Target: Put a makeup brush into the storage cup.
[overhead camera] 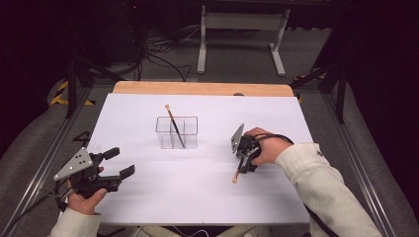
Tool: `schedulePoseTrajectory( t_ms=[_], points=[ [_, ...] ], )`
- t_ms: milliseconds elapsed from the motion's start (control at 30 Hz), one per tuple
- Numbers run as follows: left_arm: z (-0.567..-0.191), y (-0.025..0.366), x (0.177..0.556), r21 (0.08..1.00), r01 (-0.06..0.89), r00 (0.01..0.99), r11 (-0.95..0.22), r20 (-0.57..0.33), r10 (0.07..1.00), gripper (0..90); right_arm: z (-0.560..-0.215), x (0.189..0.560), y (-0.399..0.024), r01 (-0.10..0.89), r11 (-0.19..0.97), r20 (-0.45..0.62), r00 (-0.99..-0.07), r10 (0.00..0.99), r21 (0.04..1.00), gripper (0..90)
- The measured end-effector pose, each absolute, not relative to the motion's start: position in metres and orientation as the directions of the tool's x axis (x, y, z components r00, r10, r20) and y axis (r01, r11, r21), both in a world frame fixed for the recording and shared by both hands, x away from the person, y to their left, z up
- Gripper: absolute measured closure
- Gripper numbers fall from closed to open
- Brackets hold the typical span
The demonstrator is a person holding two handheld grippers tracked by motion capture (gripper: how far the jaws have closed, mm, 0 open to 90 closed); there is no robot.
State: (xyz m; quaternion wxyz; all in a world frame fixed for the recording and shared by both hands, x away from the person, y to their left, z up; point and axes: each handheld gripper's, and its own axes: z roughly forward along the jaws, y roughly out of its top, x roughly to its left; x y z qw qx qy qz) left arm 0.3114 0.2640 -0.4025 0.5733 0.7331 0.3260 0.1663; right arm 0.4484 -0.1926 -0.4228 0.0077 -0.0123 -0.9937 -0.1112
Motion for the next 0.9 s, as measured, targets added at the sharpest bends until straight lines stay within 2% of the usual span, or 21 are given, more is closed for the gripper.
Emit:
schedulePoseTrajectory(
  t_ms=[33, 67, 267, 400, 500, 567, 700, 900],
  points=[
    [-0.403, 0.264, 0.311, 0.949, 0.287, 0.732, -0.13, -0.13, 0.669, 15.6, -0.423, 0.448, -0.193, 0.026, 0.975, 0.018, -1.0, 0.023, 0.221, 36.8],
    [-0.403, 0.263, 0.311, 0.949, 0.289, 0.733, -0.128, -0.134, 0.667, 15.6, -0.423, 0.448, -0.192, 0.016, 0.976, 0.012, -1.0, 0.014, 0.215, 41.9],
    [-0.402, 0.264, 0.311, 0.95, 0.288, 0.732, -0.124, -0.134, 0.667, 15.6, -0.421, 0.445, -0.184, -0.028, 0.988, -0.015, -1.0, -0.026, 0.154, 47.9],
    [-0.402, 0.264, 0.311, 0.95, 0.287, 0.733, -0.122, -0.136, 0.667, 15.6, -0.419, 0.442, -0.183, -0.039, 0.991, -0.012, -0.999, -0.038, 0.13, 67.6],
    [-0.402, 0.264, 0.311, 0.951, 0.286, 0.734, -0.119, -0.137, 0.666, 15.6, -0.418, 0.441, -0.181, -0.033, 0.994, -0.004, -0.999, -0.033, 0.104, 75.4],
    [-0.401, 0.263, 0.311, 0.952, 0.283, 0.734, -0.12, -0.135, 0.665, 15.6, -0.418, 0.441, -0.178, -0.035, 0.996, -0.003, -0.999, -0.034, 0.087, 83.6],
    [-0.401, 0.262, 0.312, 0.952, 0.282, 0.735, -0.122, -0.133, 0.665, 15.7, -0.418, 0.439, -0.174, -0.023, 0.998, -0.013, -1.0, -0.023, 0.053, 84.0],
    [-0.402, 0.262, 0.312, 0.953, 0.277, 0.736, -0.122, -0.129, 0.665, 15.5, -0.418, 0.438, -0.174, 0.001, 0.999, -0.022, -1.0, 0.002, 0.054, 84.2]
  ],
)
